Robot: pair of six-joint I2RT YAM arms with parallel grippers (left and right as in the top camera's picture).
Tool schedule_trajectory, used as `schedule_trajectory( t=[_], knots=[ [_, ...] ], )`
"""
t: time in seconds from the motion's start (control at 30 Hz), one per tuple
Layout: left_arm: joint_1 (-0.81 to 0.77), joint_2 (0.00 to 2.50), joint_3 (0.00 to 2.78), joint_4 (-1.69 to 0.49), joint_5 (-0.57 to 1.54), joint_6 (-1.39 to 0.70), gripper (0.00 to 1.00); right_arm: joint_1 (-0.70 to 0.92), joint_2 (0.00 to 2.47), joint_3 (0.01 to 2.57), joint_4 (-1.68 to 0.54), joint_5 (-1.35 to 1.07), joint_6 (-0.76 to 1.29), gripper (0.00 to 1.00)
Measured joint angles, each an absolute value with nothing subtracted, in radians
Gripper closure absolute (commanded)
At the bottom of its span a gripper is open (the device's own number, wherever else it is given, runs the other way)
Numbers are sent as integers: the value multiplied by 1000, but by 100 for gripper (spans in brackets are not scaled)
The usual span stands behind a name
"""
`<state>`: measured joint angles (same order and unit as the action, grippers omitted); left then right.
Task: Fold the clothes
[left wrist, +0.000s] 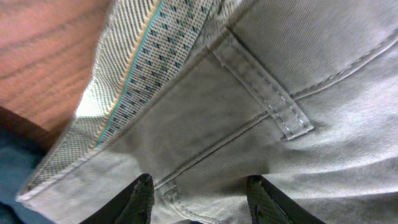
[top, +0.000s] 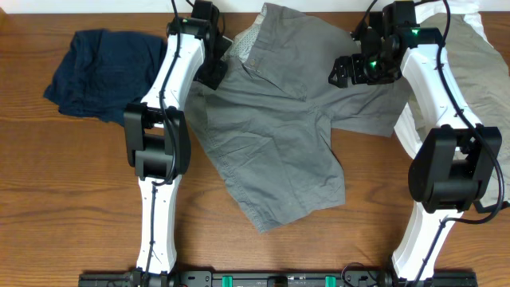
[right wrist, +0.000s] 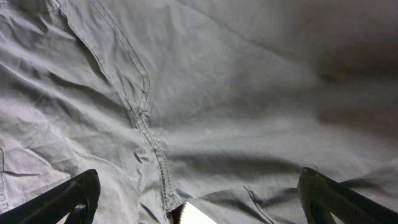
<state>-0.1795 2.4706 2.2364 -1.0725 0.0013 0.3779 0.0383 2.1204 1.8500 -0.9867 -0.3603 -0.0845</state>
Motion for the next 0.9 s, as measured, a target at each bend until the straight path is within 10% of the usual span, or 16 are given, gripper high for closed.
schedule_trajectory(
  t=[0.33,0.9],
  knots=[
    [-179,2473,2231,-1041,5,378,94,39,2120,1850,-987,-360,-84,1],
    [-109,2474,2234,-858,-80,289,94,43,2120,1850,-987,-361,-78,1]
  ],
)
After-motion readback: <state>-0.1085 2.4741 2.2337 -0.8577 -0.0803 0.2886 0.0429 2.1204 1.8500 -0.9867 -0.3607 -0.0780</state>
